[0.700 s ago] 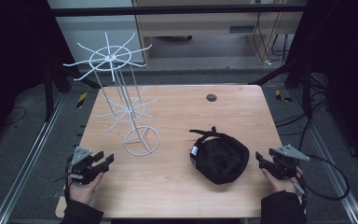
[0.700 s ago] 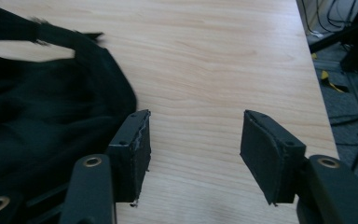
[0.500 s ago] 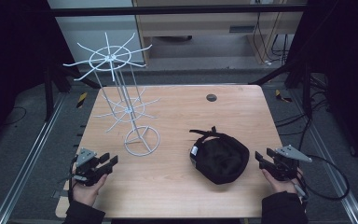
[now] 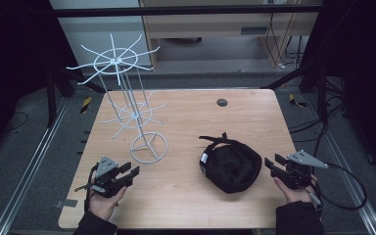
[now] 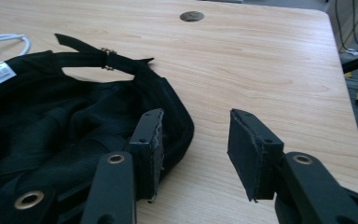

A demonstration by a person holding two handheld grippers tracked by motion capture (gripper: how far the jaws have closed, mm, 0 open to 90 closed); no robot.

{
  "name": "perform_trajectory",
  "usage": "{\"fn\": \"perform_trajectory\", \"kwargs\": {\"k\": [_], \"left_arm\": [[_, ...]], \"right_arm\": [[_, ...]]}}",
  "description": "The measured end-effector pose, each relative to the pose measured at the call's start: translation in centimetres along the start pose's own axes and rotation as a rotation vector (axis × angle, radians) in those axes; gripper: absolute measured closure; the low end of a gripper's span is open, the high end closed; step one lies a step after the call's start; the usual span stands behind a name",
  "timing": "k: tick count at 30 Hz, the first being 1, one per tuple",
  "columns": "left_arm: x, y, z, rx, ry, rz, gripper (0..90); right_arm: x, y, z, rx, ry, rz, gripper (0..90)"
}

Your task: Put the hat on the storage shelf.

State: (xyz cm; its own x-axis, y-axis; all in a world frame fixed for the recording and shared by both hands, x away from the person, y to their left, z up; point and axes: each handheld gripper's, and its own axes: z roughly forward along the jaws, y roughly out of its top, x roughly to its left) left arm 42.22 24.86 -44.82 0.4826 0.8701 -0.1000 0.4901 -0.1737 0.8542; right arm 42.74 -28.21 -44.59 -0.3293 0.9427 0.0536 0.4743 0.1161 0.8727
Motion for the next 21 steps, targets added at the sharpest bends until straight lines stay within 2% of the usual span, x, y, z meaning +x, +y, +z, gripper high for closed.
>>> {"fn": "perform_trajectory", "kwargs": {"k": [4, 7, 8, 9, 13, 16, 21], "left_arm": [[-0.8, 0.4, 0.3, 0.0, -0.017, 0.012, 57.8], [-1.9, 0.8, 0.6, 0.002, -0.04, 0.034, 57.5], [-2.7, 1.2, 1.0, 0.007, -0.058, 0.052, 57.4], [-2.7, 1.2, 1.0, 0.007, -0.058, 0.052, 57.3], [-4.6, 2.2, 2.2, 0.007, -0.092, 0.084, 57.0], [-5.9, 2.9, 3.1, 0.011, -0.103, 0.114, 56.7], [-7.7, 4.3, 4.3, 0.0, -0.126, 0.134, 55.6]], "right_arm": [[0.2, 0.5, 0.0, -0.002, 0.013, 0.0, 55.0], [0.4, 1.0, 0.2, -0.003, 0.024, -0.008, 54.0], [0.6, 1.3, 0.4, 0.005, 0.03, -0.019, 53.3], [0.7, 1.4, 0.6, 0.007, 0.035, -0.026, 53.1], [1.0, 1.8, 1.1, 0.02, 0.041, -0.045, 52.0], [1.1, 2.0, 1.5, 0.029, 0.044, -0.054, 51.7], [1.1, 2.2, 2.3, 0.052, 0.044, -0.051, 53.3]]}}
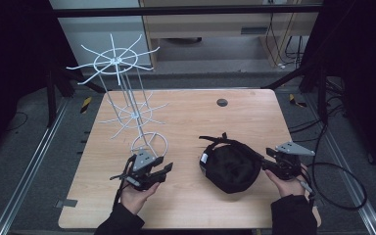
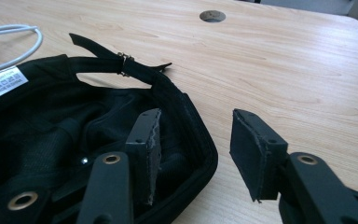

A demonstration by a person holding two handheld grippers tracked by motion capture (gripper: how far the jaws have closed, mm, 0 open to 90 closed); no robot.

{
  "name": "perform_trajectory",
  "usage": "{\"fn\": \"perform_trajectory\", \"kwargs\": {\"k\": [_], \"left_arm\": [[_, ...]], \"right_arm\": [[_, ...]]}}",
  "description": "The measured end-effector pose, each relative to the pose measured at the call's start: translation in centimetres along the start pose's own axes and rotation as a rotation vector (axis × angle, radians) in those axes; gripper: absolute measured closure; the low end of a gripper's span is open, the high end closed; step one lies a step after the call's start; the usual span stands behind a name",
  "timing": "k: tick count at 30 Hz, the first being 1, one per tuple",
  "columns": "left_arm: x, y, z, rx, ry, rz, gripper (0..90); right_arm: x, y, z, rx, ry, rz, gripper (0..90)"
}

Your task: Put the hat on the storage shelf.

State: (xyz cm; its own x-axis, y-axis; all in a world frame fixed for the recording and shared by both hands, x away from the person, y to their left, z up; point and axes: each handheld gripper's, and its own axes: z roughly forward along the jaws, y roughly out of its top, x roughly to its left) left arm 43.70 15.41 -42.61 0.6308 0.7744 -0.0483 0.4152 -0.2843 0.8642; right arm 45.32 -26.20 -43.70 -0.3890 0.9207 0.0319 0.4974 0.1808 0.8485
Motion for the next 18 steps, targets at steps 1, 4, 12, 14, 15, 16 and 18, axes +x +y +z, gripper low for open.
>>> {"fn": "perform_trajectory", "kwargs": {"k": [1, 4, 12, 14, 15, 16, 18], "left_arm": [[-0.3, 0.4, 0.3, 0.001, -0.005, 0.0, 55.2], [-1.1, 1.3, 1.2, 0.006, -0.017, 0.012, 54.3], [-3.2, 2.4, 4.1, 0.034, -0.045, 0.032, 52.5], [-3.6, 2.5, 4.8, 0.046, -0.048, 0.035, 51.9], [-3.9, 2.5, 5.4, 0.052, -0.051, 0.033, 51.9], [-4.0, 2.5, 5.7, 0.056, -0.05, 0.03, 51.7], [-4.4, 2.5, 6.8, 0.064, -0.058, 0.023, 51.5]], "right_arm": [[-0.1, 0.0, 0.1, 0.0, -0.002, -0.008, 53.6], [-0.1, -0.1, 0.5, 0.016, -0.001, 0.0, 53.8], [-0.5, -0.8, 1.0, 0.039, -0.013, -0.001, 53.2], [-0.5, -0.9, 1.1, 0.047, -0.009, 0.001, 53.2], [-0.5, -0.9, 1.1, 0.051, -0.006, 0.001, 53.1], [-0.5, -1.0, 1.3, 0.055, -0.007, -0.005, 53.0], [-0.5, -1.1, 1.4, 0.065, -0.009, -0.003, 52.8]]}}
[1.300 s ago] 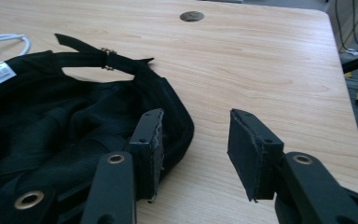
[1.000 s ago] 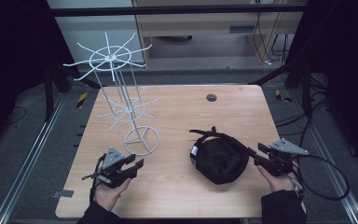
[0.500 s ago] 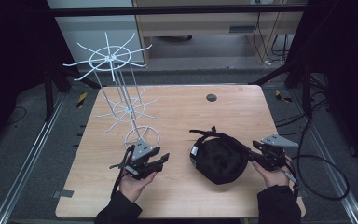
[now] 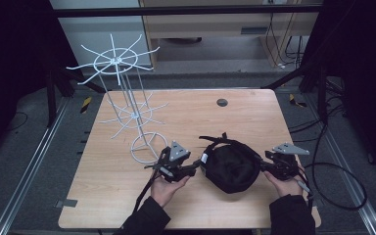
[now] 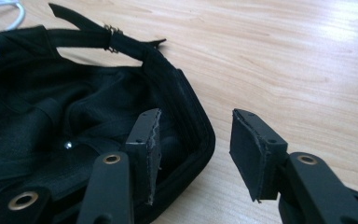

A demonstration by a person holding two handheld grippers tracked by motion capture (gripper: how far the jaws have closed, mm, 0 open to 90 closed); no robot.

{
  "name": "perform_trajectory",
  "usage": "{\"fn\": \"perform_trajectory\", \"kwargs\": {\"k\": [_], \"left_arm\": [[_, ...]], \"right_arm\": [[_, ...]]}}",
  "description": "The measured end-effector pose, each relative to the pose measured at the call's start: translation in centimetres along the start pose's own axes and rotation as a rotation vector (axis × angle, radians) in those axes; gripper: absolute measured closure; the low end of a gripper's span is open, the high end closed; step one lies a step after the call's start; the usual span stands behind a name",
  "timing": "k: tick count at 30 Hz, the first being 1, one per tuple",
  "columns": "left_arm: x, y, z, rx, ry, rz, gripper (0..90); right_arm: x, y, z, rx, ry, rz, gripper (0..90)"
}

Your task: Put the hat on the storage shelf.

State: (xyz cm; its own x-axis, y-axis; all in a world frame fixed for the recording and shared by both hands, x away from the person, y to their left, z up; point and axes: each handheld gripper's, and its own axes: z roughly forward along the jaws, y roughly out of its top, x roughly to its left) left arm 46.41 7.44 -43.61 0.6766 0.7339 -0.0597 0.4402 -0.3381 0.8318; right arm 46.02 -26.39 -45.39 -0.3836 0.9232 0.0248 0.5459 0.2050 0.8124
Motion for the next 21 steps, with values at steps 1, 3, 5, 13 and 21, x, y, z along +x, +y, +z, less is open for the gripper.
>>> {"fn": "perform_trajectory", "kwargs": {"k": [1, 3, 5, 13, 21], "left_arm": [[-0.1, 0.0, 0.3, 0.006, -0.003, -0.004, 51.2], [-0.2, 0.0, 1.2, 0.022, -0.004, -0.016, 51.0], [-0.3, 0.0, 1.8, 0.038, -0.006, -0.029, 51.2], [-0.8, -0.6, 3.5, 0.109, -0.019, -0.039, 54.3], [-0.9, -1.9, 4.6, 0.156, -0.028, -0.033, 68.9]], "right_arm": [[0.0, -0.1, 0.1, 0.01, 0.001, 0.007, 52.5], [0.0, -0.2, 0.2, 0.021, -0.001, 0.004, 52.5], [-0.1, -0.3, 0.4, 0.03, -0.006, 0.005, 52.5], [-0.4, -0.9, 1.3, 0.075, -0.005, 0.011, 52.4], [-0.2, -1.3, 1.9, 0.125, 0.014, 0.024, 55.4]]}}
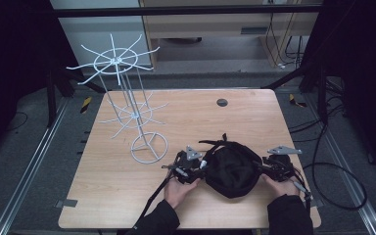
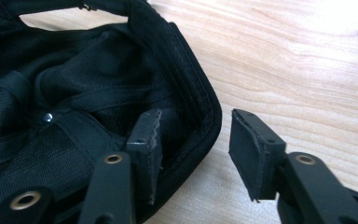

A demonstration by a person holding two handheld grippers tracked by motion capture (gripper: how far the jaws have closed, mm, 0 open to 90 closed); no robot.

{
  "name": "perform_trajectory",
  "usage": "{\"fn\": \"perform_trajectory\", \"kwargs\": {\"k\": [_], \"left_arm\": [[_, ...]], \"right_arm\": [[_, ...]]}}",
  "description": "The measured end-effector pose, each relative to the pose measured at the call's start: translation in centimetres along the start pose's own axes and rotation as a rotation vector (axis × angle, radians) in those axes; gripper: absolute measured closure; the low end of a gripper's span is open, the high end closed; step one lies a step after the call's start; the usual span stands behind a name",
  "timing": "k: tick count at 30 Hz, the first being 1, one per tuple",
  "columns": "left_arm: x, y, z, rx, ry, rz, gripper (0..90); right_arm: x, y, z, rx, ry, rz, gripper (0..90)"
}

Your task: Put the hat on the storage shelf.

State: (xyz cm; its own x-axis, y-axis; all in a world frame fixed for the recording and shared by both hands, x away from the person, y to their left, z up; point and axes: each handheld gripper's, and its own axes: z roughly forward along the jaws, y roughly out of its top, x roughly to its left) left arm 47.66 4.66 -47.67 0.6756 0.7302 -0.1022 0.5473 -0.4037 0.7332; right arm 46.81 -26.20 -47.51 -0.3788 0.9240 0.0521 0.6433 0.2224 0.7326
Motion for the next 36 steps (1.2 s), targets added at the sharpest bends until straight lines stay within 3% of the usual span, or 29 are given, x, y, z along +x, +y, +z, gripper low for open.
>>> {"fn": "perform_trajectory", "kwargs": {"k": [7, 12, 14, 18, 21, 26, 30, 36], "left_arm": [[0.3, -0.3, 0.3, -0.002, -0.003, -0.025, 78.3], [0.3, -0.4, 0.2, -0.012, 0.002, -0.027, 79.9], [0.2, -0.4, 0.2, -0.018, 0.005, -0.031, 80.2], [0.3, -0.3, 0.1, -0.037, 0.006, -0.037, 80.4], [0.5, -0.2, 0.1, -0.055, 0.002, -0.052, 80.4], [0.6, 0.2, 0.2, -0.079, 0.001, -0.066, 80.4], [0.6, 0.6, 0.6, -0.091, 0.009, -0.069, 80.5], [0.9, 1.0, 1.6, -0.107, 0.018, -0.093, 80.5]], "right_arm": [[0.0, -0.2, 0.4, 0.045, 0.004, -0.005, 63.6], [0.1, 0.0, 0.8, 0.079, -0.008, 0.004, 77.5], [0.1, 0.2, 0.5, 0.067, -0.005, 0.013, 81.3], [0.4, 0.8, -0.6, 0.011, 0.004, 0.016, 84.1], [1.0, 1.4, -1.8, -0.062, 0.01, 0.003, 84.7], [2.3, 2.6, -3.9, -0.179, 0.012, -0.068, 85.1], [3.6, 3.2, -4.9, -0.227, 0.036, -0.121, 85.4], [5.0, 3.3, -5.4, -0.25, 0.105, -0.185, 85.5]]}}
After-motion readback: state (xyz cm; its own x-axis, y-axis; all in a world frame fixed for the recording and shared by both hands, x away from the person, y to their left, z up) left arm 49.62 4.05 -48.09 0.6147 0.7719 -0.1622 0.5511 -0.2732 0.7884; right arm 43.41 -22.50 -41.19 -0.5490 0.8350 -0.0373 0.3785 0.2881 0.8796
